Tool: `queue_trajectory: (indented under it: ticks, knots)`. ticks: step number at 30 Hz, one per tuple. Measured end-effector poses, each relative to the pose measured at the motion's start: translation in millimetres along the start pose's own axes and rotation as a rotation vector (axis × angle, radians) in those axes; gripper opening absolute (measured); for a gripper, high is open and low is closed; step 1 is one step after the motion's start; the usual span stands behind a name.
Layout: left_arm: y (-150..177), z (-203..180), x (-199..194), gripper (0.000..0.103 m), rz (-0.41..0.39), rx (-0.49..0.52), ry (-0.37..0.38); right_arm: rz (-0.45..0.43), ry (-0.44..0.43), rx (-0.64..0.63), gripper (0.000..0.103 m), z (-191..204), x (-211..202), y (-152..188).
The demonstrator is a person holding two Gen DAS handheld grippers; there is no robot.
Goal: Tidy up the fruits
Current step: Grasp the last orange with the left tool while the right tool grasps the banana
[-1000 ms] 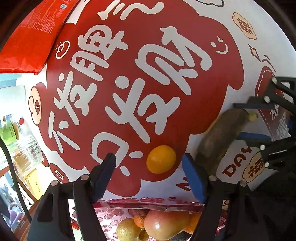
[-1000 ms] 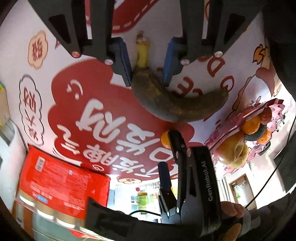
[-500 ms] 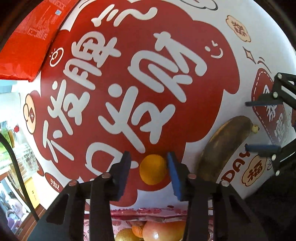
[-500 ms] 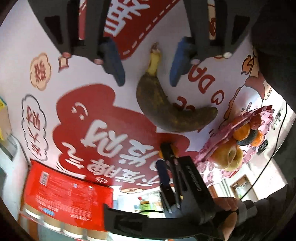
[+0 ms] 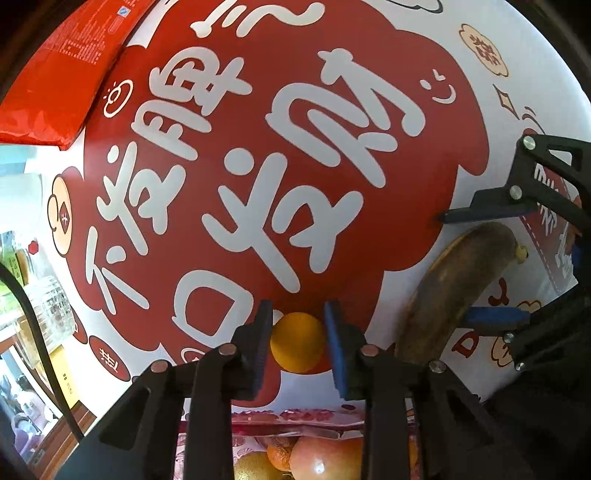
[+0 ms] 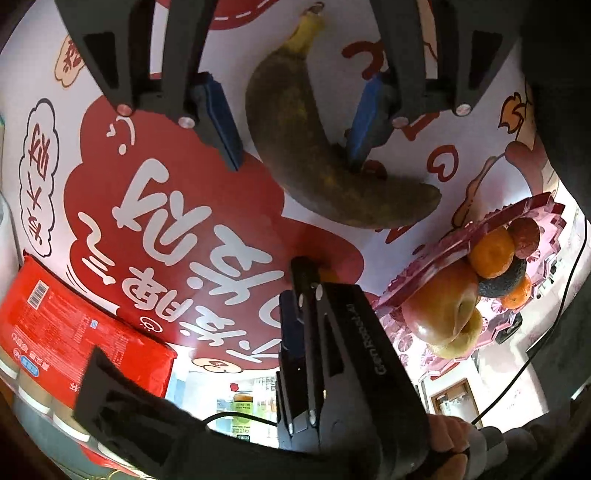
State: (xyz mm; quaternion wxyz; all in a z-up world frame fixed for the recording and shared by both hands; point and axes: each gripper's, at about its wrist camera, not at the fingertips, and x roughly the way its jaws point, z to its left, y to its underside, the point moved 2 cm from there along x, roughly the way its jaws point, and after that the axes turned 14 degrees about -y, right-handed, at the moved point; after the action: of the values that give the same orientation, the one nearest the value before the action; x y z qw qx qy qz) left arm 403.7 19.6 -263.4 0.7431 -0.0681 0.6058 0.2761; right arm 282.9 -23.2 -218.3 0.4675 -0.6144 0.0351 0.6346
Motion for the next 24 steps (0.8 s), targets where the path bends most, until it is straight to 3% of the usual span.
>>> queue_trajectory:
  ticks: [5,12,18,24]
  knots:
    - [3.5,4.8,1.8,0.026,-0.030,-0.030,0.004,-0.019,0.014,0.011,0.051,3.3,-0.8,1.7]
    - [13.7,27.0,-4.0,0.025,-0.092,-0.122,0.049,-0.047,0.017,0.126,0.039,3.0,-8.5,5.8]
    - [24.4,46.1,-29.6,0.025,-0.230,-0.198,0.121,-0.094,0.043,0.208,0.035,6.3,-21.3,11.4]
    - [31.0,56.6,-44.4,0.025,-0.273,-0.237,0.131,-0.119,0.107,0.275,0.035,3.6,-41.4,16.6]
